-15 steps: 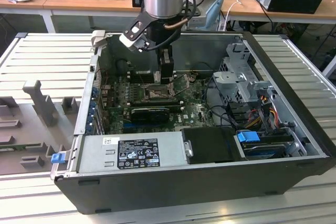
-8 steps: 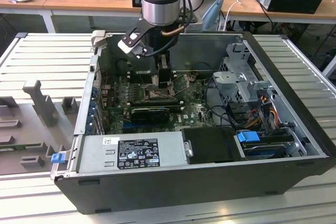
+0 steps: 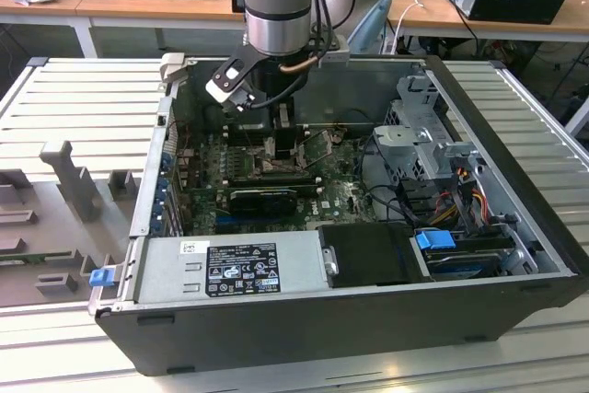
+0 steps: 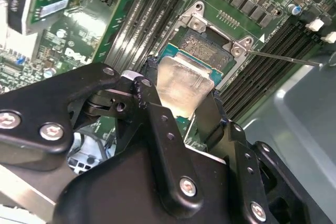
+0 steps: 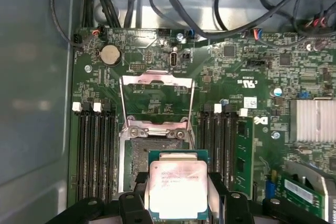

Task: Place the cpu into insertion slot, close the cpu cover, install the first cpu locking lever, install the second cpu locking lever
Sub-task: 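Place the cpu into insertion slot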

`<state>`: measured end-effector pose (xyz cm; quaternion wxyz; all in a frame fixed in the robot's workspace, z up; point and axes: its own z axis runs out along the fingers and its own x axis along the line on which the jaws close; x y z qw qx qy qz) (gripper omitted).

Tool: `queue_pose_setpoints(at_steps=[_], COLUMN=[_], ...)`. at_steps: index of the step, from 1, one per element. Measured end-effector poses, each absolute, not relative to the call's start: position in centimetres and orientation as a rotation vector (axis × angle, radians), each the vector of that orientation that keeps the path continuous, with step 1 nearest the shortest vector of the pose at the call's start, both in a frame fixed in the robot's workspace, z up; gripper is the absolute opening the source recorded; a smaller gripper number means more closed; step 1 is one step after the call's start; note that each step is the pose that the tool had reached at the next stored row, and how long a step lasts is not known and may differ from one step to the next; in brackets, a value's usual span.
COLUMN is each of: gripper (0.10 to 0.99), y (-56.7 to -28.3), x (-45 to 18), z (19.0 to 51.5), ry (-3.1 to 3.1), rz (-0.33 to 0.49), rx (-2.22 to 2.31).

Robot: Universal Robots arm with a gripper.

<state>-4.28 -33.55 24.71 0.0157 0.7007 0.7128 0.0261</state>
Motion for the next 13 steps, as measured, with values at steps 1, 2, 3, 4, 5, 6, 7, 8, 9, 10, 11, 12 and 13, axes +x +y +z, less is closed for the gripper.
queue_pose_setpoints(at_steps=[1,2,3,4,5,6,7,8,9,10,11,12,13], gripper=[0.529,0.529,0.529,0.529,0.529,0.529,0.529,0.529,0.529,0.529,0.529,0.529,0.529], y=[-33.4,-33.1,-33.0,-32.9,-32.8,-32.7,-32.7,-32.5,-32.4,-32.4,-32.3,-32.3,-32.3], x=[-4.3,-4.3,-4.3,-4.4,-4.4,-4.5,-4.5,-4.5,-4.5,-4.5,-4.5,-4.5,-4.5], z=[24.5,24.2,24.0,23.9,23.7,23.3,23.2,22.9,22.6,22.5,22.3,22.2,22.0], ry=[2.217,2.217,2.215,2.213,2.211,2.210,2.209,2.210,2.210,2.210,2.210,2.207,2.196], rz=[0.081,0.080,0.080,0.080,0.080,0.079,0.079,0.078,0.077,0.076,0.076,0.075,0.074], rx=[2.180,2.180,2.182,2.185,2.187,2.189,2.189,2.189,2.190,2.190,2.191,2.194,2.206])
